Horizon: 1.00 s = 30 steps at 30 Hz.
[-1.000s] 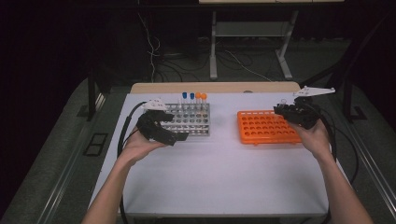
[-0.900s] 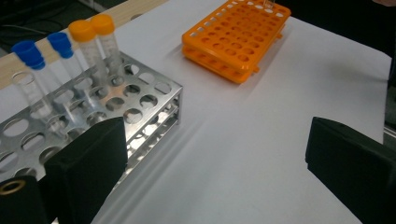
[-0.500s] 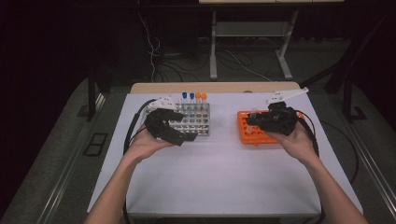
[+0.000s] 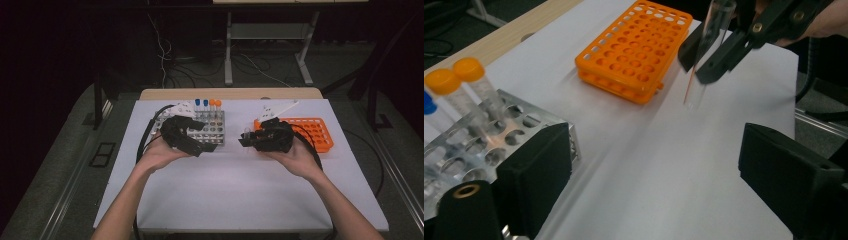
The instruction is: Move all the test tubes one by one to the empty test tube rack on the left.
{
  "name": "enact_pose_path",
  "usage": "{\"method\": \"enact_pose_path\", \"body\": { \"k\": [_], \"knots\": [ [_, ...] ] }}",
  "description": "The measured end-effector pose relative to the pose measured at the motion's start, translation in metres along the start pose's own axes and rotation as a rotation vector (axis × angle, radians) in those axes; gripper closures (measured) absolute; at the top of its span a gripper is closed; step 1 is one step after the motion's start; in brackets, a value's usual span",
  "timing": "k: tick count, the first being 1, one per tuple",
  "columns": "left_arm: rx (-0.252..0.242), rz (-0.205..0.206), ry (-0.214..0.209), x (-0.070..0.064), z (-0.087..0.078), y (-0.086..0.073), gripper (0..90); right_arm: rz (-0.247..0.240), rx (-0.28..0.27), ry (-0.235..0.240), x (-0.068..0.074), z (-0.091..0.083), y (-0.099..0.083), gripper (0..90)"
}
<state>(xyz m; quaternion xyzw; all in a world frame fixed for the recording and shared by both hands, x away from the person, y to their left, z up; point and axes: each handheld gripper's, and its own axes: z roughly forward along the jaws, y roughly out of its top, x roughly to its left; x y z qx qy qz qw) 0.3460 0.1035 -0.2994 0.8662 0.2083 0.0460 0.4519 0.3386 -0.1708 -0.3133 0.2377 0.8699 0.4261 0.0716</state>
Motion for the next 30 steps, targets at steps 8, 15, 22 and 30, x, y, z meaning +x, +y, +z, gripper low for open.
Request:
{"method": "enact_pose_path", "body": {
  "k": [8, 15, 22, 30],
  "knots": [
    [0.000, 0.022, -0.038, -0.003, 0.006, 0.007, 24.1, -0.035, 0.033, 0.046, 0.014, 0.019, 0.007, 75.0],
    [0.009, 0.060, -0.102, -0.008, 0.013, 0.014, 41.5, -0.059, 0.054, 0.077, 0.022, 0.035, 0.012, 75.0],
    [0.034, 0.082, -0.145, -0.007, 0.018, 0.015, 62.8, -0.071, 0.060, 0.097, 0.027, 0.045, 0.014, 75.0],
    [0.047, 0.080, -0.165, -0.004, 0.019, 0.015, 74.2, -0.067, 0.042, 0.102, 0.027, 0.049, 0.015, 74.7]
  ]
}}
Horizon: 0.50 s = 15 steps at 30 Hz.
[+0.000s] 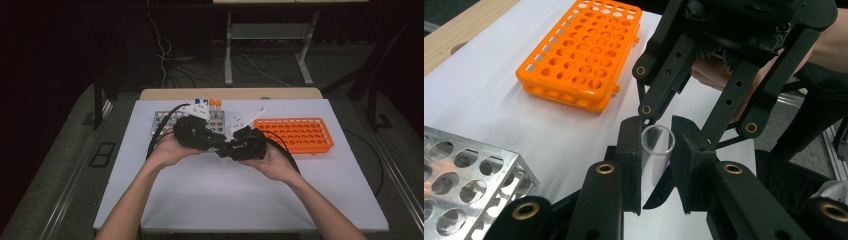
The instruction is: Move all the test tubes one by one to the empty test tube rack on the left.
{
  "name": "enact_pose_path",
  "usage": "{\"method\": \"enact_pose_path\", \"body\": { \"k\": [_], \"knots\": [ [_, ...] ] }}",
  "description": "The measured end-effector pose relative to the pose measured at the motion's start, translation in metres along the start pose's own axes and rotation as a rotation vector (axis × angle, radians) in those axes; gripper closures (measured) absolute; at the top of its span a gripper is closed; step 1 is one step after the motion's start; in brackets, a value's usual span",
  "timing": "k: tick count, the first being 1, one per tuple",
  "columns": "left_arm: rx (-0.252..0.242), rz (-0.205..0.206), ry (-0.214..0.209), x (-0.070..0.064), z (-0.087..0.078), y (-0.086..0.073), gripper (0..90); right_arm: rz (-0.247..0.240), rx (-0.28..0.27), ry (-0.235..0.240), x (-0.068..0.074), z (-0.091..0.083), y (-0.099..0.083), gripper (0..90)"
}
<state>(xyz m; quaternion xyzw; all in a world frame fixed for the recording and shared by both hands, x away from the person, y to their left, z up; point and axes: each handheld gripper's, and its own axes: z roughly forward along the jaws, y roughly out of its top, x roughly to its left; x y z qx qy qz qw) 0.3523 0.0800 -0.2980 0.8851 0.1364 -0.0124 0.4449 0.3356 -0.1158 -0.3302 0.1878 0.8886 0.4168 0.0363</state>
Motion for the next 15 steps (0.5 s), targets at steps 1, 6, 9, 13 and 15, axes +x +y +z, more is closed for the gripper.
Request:
{"method": "enact_pose_path", "body": {
  "k": [1, 6, 9, 13, 15],
  "knots": [
    [0.000, -0.002, -0.002, 0.001, 0.000, 0.000, 74.4, 0.000, -0.003, -0.002, 0.000, 0.000, 0.000, 74.5],
    [-0.002, -0.020, 0.029, 0.008, -0.009, 0.000, 74.6, 0.021, -0.005, -0.022, -0.002, 0.000, -0.004, 57.4],
    [-0.006, -0.030, 0.054, 0.013, -0.018, 0.000, 74.6, 0.059, -0.018, -0.034, -0.006, -0.006, -0.011, 48.4],
    [-0.014, -0.056, 0.094, 0.024, -0.029, 0.000, 74.6, 0.122, -0.046, -0.059, -0.010, -0.015, -0.025, 33.6],
    [-0.014, -0.066, 0.111, 0.029, -0.034, 0.000, 74.6, 0.141, -0.058, -0.069, -0.011, -0.020, -0.032, 27.9]
  ]
}}
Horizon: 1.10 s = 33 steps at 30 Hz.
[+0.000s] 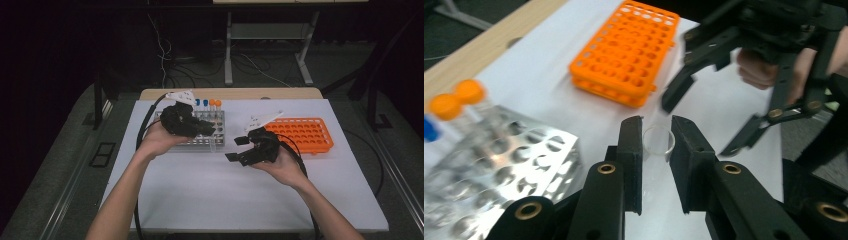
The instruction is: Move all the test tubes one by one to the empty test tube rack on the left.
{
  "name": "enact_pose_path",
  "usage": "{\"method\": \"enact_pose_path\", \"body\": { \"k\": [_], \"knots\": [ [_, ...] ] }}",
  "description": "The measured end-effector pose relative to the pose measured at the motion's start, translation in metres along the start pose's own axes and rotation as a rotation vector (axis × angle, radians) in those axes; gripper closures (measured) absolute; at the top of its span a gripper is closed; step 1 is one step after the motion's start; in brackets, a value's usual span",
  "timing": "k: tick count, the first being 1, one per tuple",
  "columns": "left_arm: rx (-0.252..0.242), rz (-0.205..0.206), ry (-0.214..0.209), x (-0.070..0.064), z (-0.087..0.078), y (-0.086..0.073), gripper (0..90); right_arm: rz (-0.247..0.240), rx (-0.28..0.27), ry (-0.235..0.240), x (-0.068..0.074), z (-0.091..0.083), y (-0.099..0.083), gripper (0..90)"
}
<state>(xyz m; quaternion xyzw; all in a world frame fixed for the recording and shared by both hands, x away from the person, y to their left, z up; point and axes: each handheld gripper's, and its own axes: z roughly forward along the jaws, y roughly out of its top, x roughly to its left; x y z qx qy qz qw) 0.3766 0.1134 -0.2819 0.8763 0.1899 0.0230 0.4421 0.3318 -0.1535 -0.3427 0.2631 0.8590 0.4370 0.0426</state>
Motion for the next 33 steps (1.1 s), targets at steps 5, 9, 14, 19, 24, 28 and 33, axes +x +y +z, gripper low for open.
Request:
{"method": "enact_pose_path", "body": {
  "k": [5, 9, 14, 19, 24, 28, 33],
  "knots": [
    [-0.004, -0.023, 0.043, 0.012, -0.008, 0.000, 74.6, 0.036, -0.020, -0.036, -0.003, -0.012, -0.015, 10.2],
    [0.006, -0.040, 0.075, 0.022, -0.012, -0.001, 74.6, 0.073, -0.038, -0.046, -0.005, -0.021, -0.027, 0.3],
    [-0.004, -0.067, 0.115, 0.035, -0.017, -0.003, 74.7, 0.106, -0.059, -0.065, -0.006, -0.033, -0.042, 0.3],
    [-0.010, -0.091, 0.146, 0.050, -0.017, -0.004, 74.7, 0.135, -0.073, -0.081, -0.007, -0.044, -0.058, 0.3],
    [0.017, -0.112, 0.184, 0.068, -0.014, -0.005, 74.7, 0.163, -0.087, -0.098, -0.006, -0.056, -0.074, 0.3],
    [0.022, -0.131, 0.213, 0.081, -0.015, -0.004, 74.7, 0.187, -0.091, -0.113, -0.005, -0.065, -0.088, 0.3],
    [0.016, -0.159, 0.258, 0.098, -0.019, -0.005, 74.7, 0.217, -0.103, -0.122, -0.006, -0.074, -0.103, 0.3]
  ]
}}
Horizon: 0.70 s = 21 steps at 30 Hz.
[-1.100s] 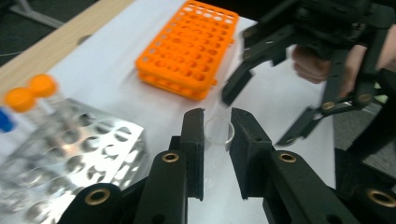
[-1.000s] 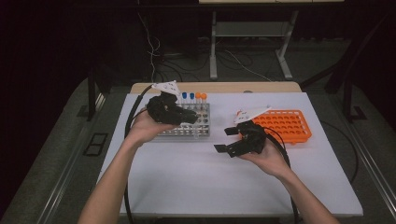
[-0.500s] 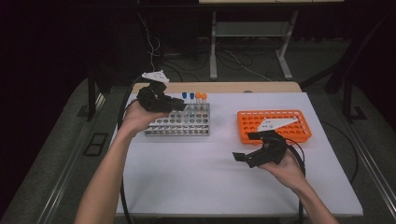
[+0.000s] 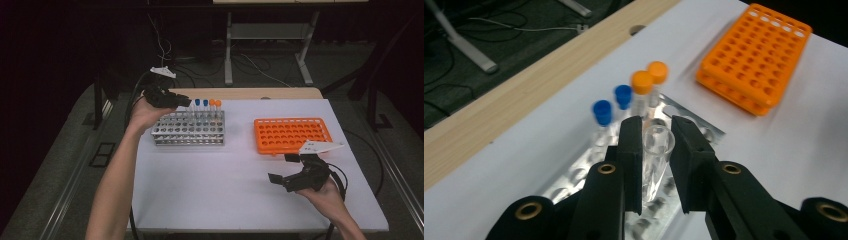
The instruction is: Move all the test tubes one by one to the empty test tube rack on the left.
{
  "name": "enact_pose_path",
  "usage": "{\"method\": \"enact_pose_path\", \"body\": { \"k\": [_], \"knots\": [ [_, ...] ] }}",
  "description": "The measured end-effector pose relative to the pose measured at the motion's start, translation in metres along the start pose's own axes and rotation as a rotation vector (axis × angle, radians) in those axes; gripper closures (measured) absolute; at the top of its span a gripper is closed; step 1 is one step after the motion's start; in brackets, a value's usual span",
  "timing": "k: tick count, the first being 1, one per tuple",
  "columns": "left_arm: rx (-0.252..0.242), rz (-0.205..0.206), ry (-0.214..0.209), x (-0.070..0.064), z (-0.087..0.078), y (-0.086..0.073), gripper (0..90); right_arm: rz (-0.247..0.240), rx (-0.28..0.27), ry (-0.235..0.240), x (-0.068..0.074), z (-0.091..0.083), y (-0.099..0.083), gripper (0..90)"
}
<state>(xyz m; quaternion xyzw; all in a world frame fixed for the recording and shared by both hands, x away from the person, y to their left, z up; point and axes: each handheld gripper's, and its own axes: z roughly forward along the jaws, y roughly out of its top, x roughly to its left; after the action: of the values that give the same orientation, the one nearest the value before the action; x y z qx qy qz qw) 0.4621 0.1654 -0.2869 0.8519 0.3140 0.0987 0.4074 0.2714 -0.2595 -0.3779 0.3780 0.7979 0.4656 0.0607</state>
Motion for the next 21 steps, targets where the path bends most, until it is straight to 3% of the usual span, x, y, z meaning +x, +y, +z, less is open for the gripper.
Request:
{"method": "enact_pose_path", "body": {
  "k": [12, 21],
  "knots": [
    [-0.024, -0.062, 0.081, 0.031, 0.015, -0.003, 74.8, 0.029, 0.007, -0.003, -0.004, -0.006, -0.017, 0.3],
    [0.006, -0.095, 0.086, 0.042, 0.033, -0.011, 74.7, 0.032, -0.002, -0.008, -0.006, -0.010, -0.020, 0.3]
  ]
}}
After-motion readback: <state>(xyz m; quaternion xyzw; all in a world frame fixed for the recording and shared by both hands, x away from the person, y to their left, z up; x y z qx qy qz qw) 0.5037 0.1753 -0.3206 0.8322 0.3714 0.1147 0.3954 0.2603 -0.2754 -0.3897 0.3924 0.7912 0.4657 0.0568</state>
